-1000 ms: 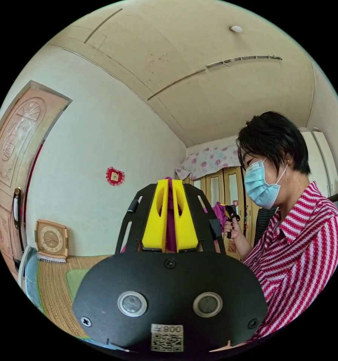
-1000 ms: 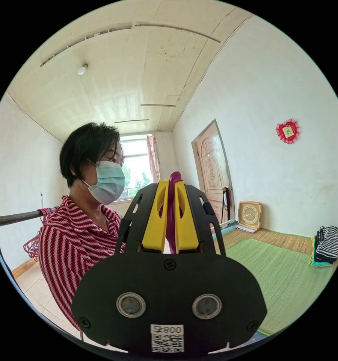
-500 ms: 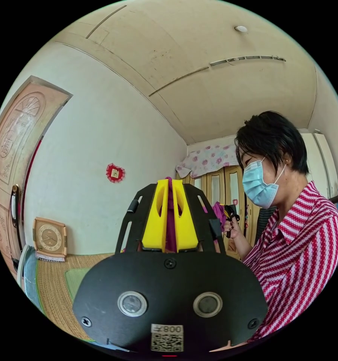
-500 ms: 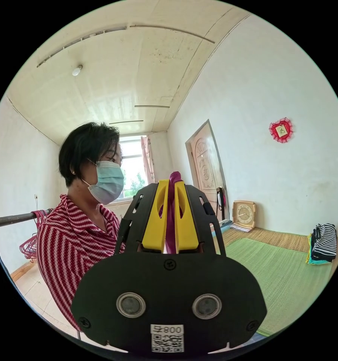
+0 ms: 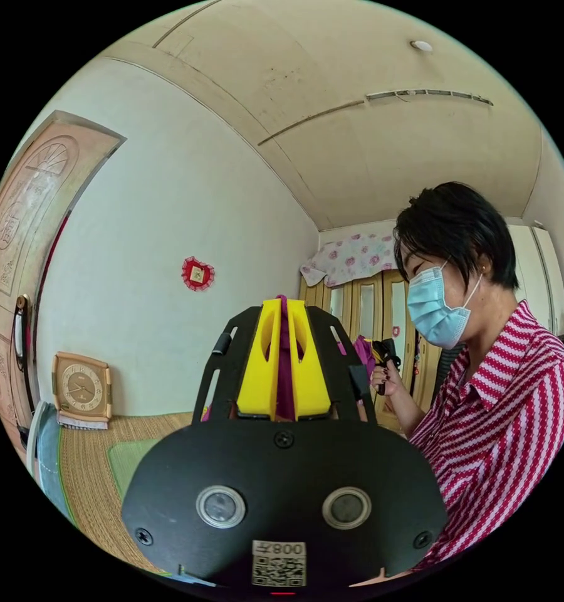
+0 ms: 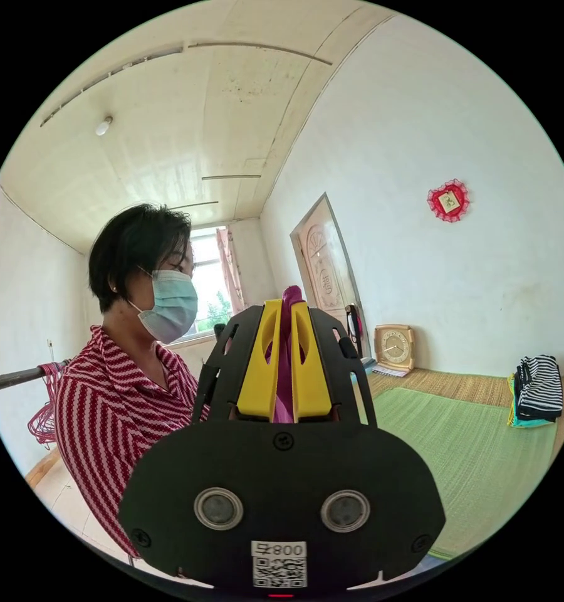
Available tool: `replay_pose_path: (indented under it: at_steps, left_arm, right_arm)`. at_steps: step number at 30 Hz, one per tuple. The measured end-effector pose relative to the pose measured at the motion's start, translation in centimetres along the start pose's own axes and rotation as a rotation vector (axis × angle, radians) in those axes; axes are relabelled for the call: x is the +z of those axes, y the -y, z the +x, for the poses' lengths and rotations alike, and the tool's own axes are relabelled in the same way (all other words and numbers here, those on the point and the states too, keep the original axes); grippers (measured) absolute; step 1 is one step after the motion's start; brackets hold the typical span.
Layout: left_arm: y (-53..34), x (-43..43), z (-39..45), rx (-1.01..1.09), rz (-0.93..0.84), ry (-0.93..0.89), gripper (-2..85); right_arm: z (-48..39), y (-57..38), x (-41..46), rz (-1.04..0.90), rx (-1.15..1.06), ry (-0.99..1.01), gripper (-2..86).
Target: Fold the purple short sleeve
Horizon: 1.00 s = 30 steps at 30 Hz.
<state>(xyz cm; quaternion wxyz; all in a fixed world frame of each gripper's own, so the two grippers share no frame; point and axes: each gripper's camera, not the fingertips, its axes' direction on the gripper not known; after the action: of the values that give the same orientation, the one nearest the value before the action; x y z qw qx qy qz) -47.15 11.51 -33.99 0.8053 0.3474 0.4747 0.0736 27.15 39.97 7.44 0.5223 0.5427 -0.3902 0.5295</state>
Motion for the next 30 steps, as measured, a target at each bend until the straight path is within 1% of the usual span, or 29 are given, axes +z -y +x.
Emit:
replay_pose_path:
  at_steps: [4, 7, 9, 10, 11, 12, 13, 14, 15, 16, 17, 18, 20, 21, 22, 23, 27, 30]
  left_arm:
    - [-0.5, 4.1, -5.1, -0.022, -0.061, 0.044, 1.6]
    - [-1.5, 8.8, -11.3, -0.079, -0.137, 0.084, 1.6]
    - [-3.1, 13.2, -17.3, -0.132, -0.214, 0.144, 1.7]
    - [-3.6, 14.3, -18.9, -0.147, -0.235, 0.162, 1.8]
    - [-4.9, 16.7, -22.3, -0.186, -0.274, 0.192, 1.8]
    - [-6.5, 19.3, -25.8, -0.219, -0.321, 0.219, 1.9]
    - [-7.3, 20.5, -27.7, -0.239, -0.347, 0.242, 2.0]
    - [-9.4, 23.0, -31.5, -0.305, -0.388, 0.275, 2.2]
    - [-11.7, 25.5, -35.6, -0.372, -0.433, 0.273, 2.4]
    - [-13.0, 26.7, -37.6, -0.403, -0.459, 0.282, 2.6]
    - [-15.8, 28.8, -41.4, -0.452, -0.522, 0.333, 2.9]
    - [-19.0, 30.5, -44.9, -0.529, -0.591, 0.38, 3.4]
    - [-23.6, 31.8, -48.8, -0.604, -0.659, 0.4, 4.4]
    - [-26.5, 32.1, -50.6, -0.642, -0.722, 0.443, 5.2]
    - [-27.9, 32.0, -51.3, -0.66, -0.749, 0.457, 5.6]
    - [-30.6, 31.6, -52.3, -0.685, -0.795, 0.441, 6.1]
    - [-39.2, 27.0, -52.0, -0.821, -0.945, 0.348, 7.0]
    - [-42.6, 21.9, -49.4, -0.932, -0.994, 0.335, 7.6]
  right_arm:
    - [3.6, 3.7, 2.5, -0.035, 0.028, -0.085, 1.9]
    - [8.7, 6.8, 5.1, -0.073, 0.065, -0.156, 1.9]
    - [12.9, 8.6, 7.1, -0.092, 0.099, -0.195, 2.0]
    - [16.2, 9.7, 8.6, -0.114, 0.132, -0.217, 2.0]
    - [20.1, 10.7, 10.4, -0.137, 0.172, -0.234, 2.1]
    - [22.3, 11.1, 11.3, -0.153, 0.196, -0.245, 2.1]
    - [26.8, 11.7, 13.3, -0.176, 0.259, -0.26, 2.2]
    - [31.7, 12.1, 15.6, -0.215, 0.316, -0.27, 2.3]
    - [34.2, 12.1, 16.9, -0.247, 0.345, -0.286, 2.4]
    - [39.4, 11.9, 19.4, -0.299, 0.418, -0.333, 2.5]
    - [44.4, 11.2, 21.6, -0.341, 0.494, -0.354, 2.7]
    - [46.8, 10.7, 22.7, -0.364, 0.528, -0.357, 3.0]
    - [55.3, 7.6, 25.8, -0.435, 0.687, -0.394, 4.1]
    - [57.1, 6.6, 26.4, -0.456, 0.725, -0.406, 4.5]
    - [60.1, 4.5, 27.1, -0.498, 0.8, -0.434, 5.8]
    - [62.2, 2.5, 27.1, -0.52, 0.857, -0.468, 6.7]
    - [63.6, -2.6, 24.7, -0.508, 0.955, -0.45, 7.6]
    - [60.1, -5.9, 22.0, -0.568, 0.981, -0.448, 8.0]
